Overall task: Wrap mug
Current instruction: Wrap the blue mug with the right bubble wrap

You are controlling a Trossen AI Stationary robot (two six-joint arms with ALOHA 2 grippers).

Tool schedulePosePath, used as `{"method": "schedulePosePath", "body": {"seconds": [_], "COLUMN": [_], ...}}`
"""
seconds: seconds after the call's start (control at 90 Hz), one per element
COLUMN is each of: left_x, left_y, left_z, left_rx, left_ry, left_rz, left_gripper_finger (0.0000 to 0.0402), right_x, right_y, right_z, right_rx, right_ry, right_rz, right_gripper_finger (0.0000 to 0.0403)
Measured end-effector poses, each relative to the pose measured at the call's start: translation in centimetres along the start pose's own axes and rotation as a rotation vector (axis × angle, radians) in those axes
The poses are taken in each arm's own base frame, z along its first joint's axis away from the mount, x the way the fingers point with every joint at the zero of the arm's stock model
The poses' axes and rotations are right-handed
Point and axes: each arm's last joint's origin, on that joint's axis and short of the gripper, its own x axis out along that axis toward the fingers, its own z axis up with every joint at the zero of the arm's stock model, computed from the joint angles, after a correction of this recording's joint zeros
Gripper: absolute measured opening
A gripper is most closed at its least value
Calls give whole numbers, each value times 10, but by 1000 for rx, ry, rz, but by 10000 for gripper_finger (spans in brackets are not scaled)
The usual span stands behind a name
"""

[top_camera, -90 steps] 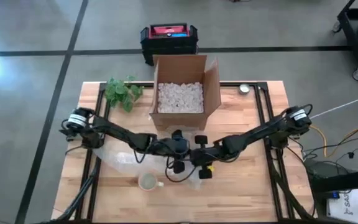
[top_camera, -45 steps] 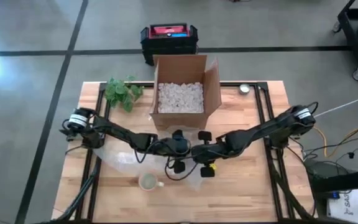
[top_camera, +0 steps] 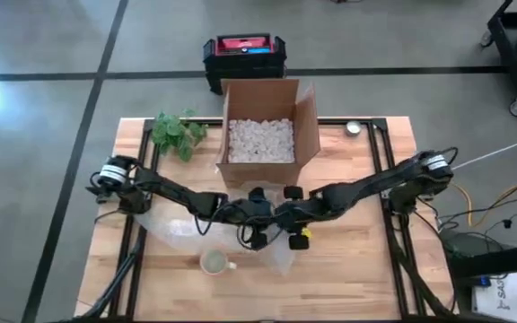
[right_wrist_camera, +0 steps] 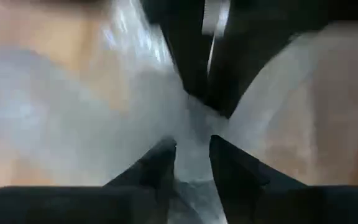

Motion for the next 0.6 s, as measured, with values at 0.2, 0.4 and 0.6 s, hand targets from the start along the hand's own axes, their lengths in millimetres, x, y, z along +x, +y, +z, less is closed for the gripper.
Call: {"method": "schedulePosePath", "body": {"seconds": [0.2, 0.4, 0.6], "left_x": [0, 0, 0], "left_y": [-1, -1, -1], "left_z": [2, 3, 2], "left_rx": [-3, -2, -1], "left_ry": [-10, -15, -11], "left_rz": [-19, -24, -23], "left_gripper_finger": [1, 1, 1], "right_x": [23, -17, -41], "right_y": [-2, -4, -6], "right_z": [-6, 7, 11], "right_rx": [-3, -5, 17], "right_ry": [62, 21, -52], "right_rz": [11, 29, 29], "right_gripper_finger": [7, 7, 8]}}
